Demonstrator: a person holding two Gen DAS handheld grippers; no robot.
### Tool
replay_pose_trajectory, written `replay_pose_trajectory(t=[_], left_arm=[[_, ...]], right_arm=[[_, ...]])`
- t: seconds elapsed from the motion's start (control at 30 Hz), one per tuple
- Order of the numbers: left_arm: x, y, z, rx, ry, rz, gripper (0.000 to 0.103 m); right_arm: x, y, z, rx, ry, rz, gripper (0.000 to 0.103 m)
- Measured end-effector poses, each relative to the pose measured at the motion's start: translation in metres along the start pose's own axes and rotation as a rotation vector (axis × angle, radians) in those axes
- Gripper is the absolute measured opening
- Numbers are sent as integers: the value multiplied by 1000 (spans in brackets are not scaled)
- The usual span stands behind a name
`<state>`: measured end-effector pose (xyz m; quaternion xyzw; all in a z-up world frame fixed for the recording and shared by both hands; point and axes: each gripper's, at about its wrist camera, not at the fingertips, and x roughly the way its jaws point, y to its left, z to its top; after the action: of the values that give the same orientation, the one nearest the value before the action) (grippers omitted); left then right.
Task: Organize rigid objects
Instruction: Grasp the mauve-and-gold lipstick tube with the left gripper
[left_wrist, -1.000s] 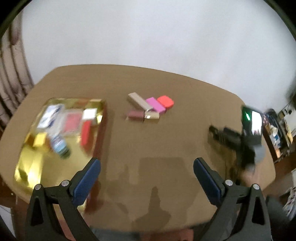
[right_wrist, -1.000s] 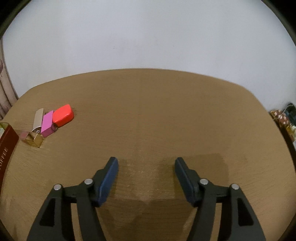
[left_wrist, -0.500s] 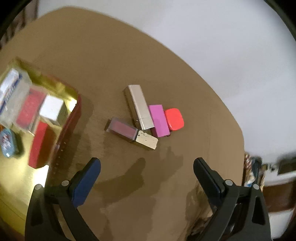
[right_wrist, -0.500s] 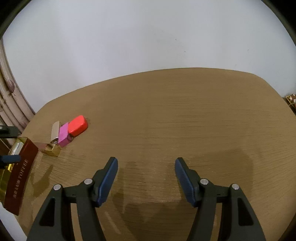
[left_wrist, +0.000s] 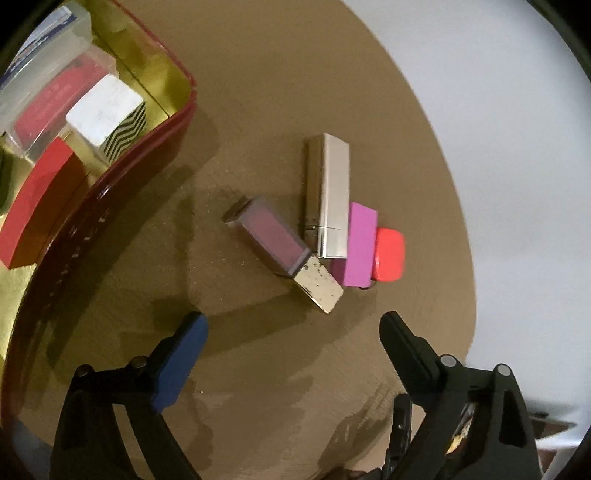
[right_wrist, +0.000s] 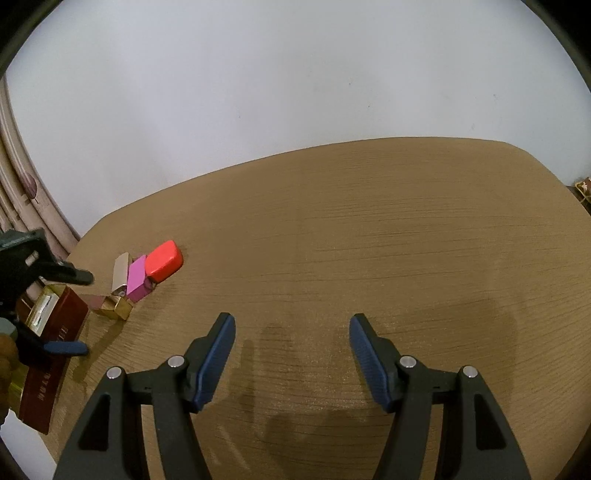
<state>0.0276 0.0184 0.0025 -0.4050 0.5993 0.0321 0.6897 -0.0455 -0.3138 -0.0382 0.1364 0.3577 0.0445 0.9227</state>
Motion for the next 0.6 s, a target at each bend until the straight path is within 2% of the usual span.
replay_pose_trajectory(t=[0.1, 0.33, 0.4, 0.6], left_arm=[[5, -2, -1, -18, -6, 56, 85], [12, -19, 3, -17, -38, 116, 83], [16, -22, 4, -34, -48, 144, 79], [14, -30, 0, -79, -87, 190, 79]], right_arm=[[-1, -2, 0, 7, -2, 4, 66], [2, 0, 1, 10, -5, 14, 66], [1, 0, 1, 13, -7, 15, 66], [0, -1, 1, 19, -9, 20, 66]])
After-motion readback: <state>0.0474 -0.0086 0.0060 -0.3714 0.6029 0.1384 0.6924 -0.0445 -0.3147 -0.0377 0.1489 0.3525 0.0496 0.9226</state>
